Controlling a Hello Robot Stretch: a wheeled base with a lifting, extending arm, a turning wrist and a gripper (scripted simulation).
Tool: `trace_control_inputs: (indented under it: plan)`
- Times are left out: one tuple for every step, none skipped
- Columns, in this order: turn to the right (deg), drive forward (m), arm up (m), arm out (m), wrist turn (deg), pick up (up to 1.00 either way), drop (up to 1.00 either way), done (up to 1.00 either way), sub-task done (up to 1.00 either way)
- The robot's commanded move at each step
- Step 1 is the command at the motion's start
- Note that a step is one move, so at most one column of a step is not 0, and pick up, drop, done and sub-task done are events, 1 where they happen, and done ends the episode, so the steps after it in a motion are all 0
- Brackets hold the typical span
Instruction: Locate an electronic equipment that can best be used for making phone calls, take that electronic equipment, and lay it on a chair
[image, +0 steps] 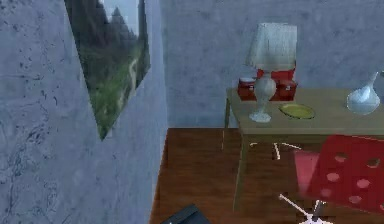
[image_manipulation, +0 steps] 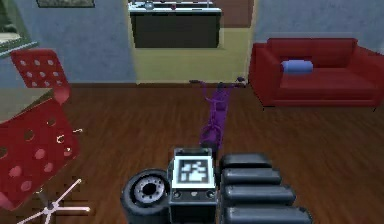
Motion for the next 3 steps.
trace_control_inputs:
  plan:
    - [45.0,0.00,0.00,0.00,0.0,0.00,0.00,0.00,0.00]
    - [45.0,0.00,0.00,0.00,0.0,0.00,0.00,0.00,0.00]
    - [0.0,0.20,0.00,0.00,0.0,0.00,0.00,0.00,0.00]
